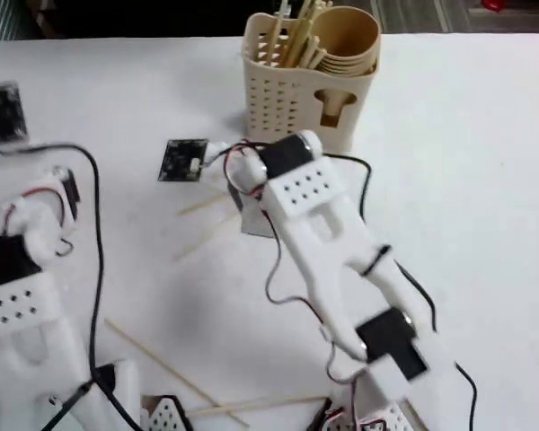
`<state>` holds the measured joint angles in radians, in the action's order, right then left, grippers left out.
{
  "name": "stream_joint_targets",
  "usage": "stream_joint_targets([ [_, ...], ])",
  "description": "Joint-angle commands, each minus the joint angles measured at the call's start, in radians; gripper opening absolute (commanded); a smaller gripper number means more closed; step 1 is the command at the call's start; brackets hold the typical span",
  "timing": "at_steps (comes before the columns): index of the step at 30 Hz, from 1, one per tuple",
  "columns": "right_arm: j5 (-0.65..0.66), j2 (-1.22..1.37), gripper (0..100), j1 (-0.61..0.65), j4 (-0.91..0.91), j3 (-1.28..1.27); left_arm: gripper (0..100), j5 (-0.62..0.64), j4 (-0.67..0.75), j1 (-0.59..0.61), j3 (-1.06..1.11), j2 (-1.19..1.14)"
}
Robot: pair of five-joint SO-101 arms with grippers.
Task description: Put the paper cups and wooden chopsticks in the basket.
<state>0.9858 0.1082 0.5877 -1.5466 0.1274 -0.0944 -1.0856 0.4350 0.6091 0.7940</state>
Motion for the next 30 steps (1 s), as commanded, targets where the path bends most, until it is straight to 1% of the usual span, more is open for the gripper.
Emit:
stream_joint_targets([
  [1, 0.055, 0.099, 31.3, 0.021, -0.033, 0.115, 11, 0.008, 0.149, 0.004, 0.204, 0.097],
  [4, 0.066, 0.216, 31.4, 0.022, -0.041, 0.199, 11, 0.009, 0.215, 0.001, 0.304, 0.124],
  [8, 0.068, 0.352, 31.5, 0.024, -0.059, 0.311, 11, 0.009, 0.267, 0.001, 0.371, 0.127],
  [13, 0.068, 0.503, 31.6, 0.038, -0.108, 0.457, 11, 0.009, 0.272, 0.001, 0.413, 0.125],
  [21, 0.068, 0.734, 31.6, 0.039, -0.116, 0.698, 11, 0.008, 0.269, 0.001, 0.430, 0.124],
  [30, 0.068, 0.908, 31.5, 0.024, -0.116, 0.893, 11, 0.008, 0.267, 0.001, 0.431, 0.124],
])
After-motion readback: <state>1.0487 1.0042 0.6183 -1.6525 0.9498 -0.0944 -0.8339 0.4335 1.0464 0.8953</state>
